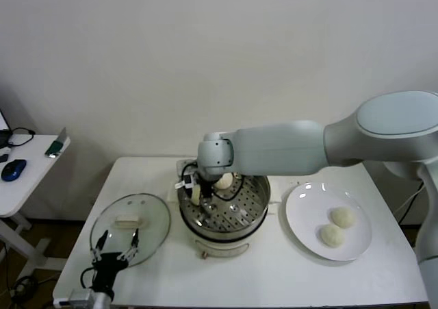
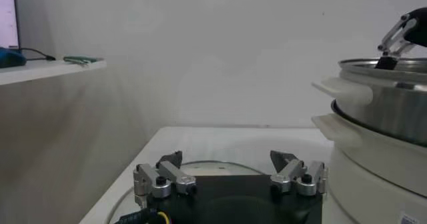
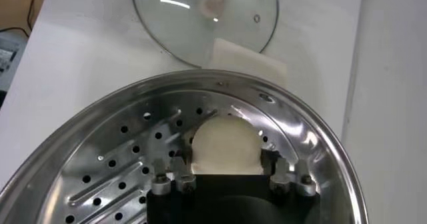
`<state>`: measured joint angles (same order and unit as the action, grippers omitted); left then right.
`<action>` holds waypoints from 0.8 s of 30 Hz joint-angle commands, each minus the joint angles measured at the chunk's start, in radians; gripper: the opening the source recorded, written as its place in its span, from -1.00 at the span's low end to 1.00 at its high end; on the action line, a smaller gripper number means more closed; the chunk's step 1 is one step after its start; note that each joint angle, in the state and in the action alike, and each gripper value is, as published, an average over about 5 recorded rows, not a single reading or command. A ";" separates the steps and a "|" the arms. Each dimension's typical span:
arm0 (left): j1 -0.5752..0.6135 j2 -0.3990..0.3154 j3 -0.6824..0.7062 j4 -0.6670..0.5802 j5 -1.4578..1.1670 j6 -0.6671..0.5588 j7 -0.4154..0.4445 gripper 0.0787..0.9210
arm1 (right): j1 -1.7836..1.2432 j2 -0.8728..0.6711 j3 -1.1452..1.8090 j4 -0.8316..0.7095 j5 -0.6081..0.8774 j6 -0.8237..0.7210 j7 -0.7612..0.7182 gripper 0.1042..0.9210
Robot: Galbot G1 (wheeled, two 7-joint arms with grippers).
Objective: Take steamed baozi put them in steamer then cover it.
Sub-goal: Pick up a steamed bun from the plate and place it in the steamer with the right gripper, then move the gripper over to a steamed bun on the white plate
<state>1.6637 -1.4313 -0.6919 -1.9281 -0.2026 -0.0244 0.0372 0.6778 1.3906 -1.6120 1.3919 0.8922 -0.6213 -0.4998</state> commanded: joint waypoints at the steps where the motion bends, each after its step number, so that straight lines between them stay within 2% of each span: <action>1: 0.000 -0.001 0.000 -0.002 0.001 0.002 0.000 0.77 | 0.014 -0.007 0.001 0.002 -0.003 0.006 -0.015 0.69; 8: 0.000 -0.002 0.001 -0.004 0.008 0.002 0.001 0.77 | 0.186 -0.148 -0.042 0.097 -0.010 0.091 -0.159 0.76; 15: -0.007 0.000 0.002 -0.005 0.008 0.008 0.002 0.77 | 0.442 -0.476 -0.196 0.242 -0.048 0.244 -0.346 0.76; 24: -0.016 -0.003 0.011 -0.003 0.015 0.018 0.005 0.77 | 0.535 -0.836 -0.458 0.305 -0.317 0.364 -0.427 0.76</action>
<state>1.6492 -1.4344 -0.6820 -1.9325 -0.1908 -0.0089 0.0412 1.0764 0.8574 -1.8806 1.6220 0.7370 -0.3692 -0.8161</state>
